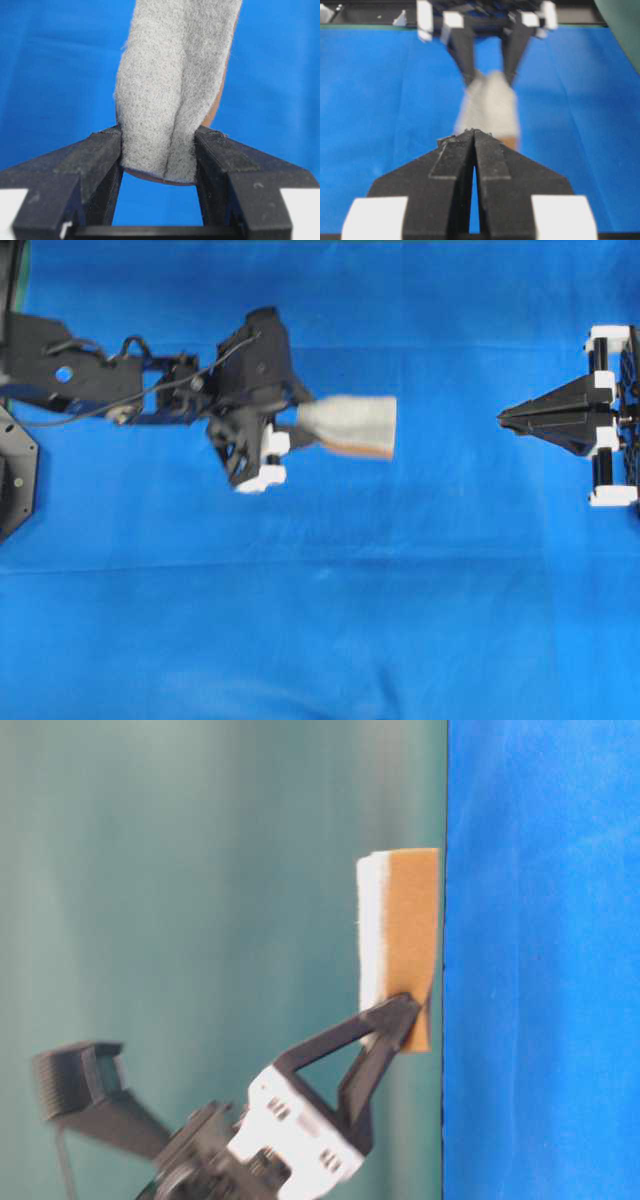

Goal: Hand over the sponge with the left arm and wipe it with the right arm.
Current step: 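Lift the sponge with the left gripper and hold it mid-table, then move the open right gripper to the sponge's right end, then close the right gripper on the sponge and open the left gripper, then retract the open left gripper while the right gripper holds the sponge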

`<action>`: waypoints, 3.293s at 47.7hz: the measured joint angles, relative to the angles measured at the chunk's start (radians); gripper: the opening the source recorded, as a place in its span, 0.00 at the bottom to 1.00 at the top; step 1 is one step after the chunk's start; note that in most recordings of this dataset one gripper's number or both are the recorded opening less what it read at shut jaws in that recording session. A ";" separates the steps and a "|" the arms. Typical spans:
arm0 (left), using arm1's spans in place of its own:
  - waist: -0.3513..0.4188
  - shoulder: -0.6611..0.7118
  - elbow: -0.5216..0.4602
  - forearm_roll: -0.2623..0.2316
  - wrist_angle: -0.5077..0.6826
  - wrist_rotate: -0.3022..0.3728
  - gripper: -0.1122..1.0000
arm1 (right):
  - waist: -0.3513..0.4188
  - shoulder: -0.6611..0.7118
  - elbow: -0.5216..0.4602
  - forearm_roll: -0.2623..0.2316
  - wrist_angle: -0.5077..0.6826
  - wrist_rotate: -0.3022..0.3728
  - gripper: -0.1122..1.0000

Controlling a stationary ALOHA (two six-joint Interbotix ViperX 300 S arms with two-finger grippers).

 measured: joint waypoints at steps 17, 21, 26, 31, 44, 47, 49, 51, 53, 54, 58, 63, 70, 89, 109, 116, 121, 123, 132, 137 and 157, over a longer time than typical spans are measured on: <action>-0.071 -0.041 0.028 0.000 0.000 -0.089 0.43 | 0.000 0.009 0.000 0.000 0.000 0.011 0.10; -0.069 -0.041 0.028 -0.002 0.000 -0.089 0.43 | -0.002 0.015 -0.006 0.003 0.000 0.026 0.10; -0.069 -0.041 0.028 0.000 0.000 -0.089 0.43 | 0.002 0.034 -0.031 0.005 0.000 0.051 0.10; -0.069 -0.041 0.028 0.000 0.000 -0.086 0.43 | 0.023 0.081 -0.072 0.005 0.000 0.072 0.10; -0.069 -0.041 0.028 -0.002 0.000 -0.084 0.43 | 0.061 0.295 -0.207 0.005 0.002 0.112 0.57; -0.069 -0.041 0.028 -0.002 0.000 -0.084 0.40 | 0.067 0.341 -0.233 0.003 0.003 0.117 0.70; -0.069 -0.041 0.028 -0.002 0.000 -0.083 0.39 | 0.072 0.373 -0.252 0.005 0.008 0.124 0.75; -0.069 -0.041 0.028 -0.002 0.000 -0.083 0.39 | 0.074 0.399 -0.268 0.005 0.012 0.129 0.76; -0.069 -0.041 0.028 -0.002 0.000 -0.083 0.39 | 0.074 0.430 -0.290 0.006 0.023 0.138 0.76; -0.069 -0.041 0.028 -0.002 0.000 -0.083 0.39 | 0.074 0.440 -0.298 0.006 0.028 0.141 0.76; -0.069 -0.040 0.028 0.000 0.000 -0.081 0.39 | 0.072 0.482 -0.327 0.006 0.043 0.158 0.76; -0.069 -0.041 0.028 0.000 0.000 -0.081 0.39 | 0.074 0.528 -0.362 0.008 0.069 0.170 0.77; -0.067 -0.041 0.028 0.000 0.000 -0.080 0.39 | 0.071 0.580 -0.390 0.008 0.092 0.170 0.76; -0.067 -0.041 0.028 0.000 0.000 -0.072 0.39 | 0.060 0.690 -0.457 0.008 0.147 0.173 0.77; -0.064 -0.041 0.028 0.000 0.000 -0.077 0.39 | 0.051 0.698 -0.462 0.003 0.147 0.160 0.61; -0.066 -0.041 0.028 0.002 0.000 -0.078 0.39 | 0.046 0.699 -0.463 -0.005 0.150 0.156 0.29; -0.066 -0.041 0.028 0.000 -0.009 -0.078 0.36 | 0.046 0.698 -0.463 -0.005 0.150 0.155 0.26; -0.066 -0.041 0.028 0.000 -0.014 -0.078 0.36 | 0.046 0.699 -0.463 -0.005 0.150 0.155 0.26; -0.066 -0.041 0.028 0.000 -0.057 -0.043 0.36 | 0.046 0.698 -0.463 -0.006 0.155 0.155 0.26; -0.067 -0.041 0.029 0.000 -0.072 -0.017 0.46 | 0.046 0.698 -0.463 -0.006 0.156 0.152 0.26; -0.069 -0.213 0.143 0.002 -0.132 0.005 0.87 | 0.046 0.669 -0.436 -0.014 0.170 0.150 0.26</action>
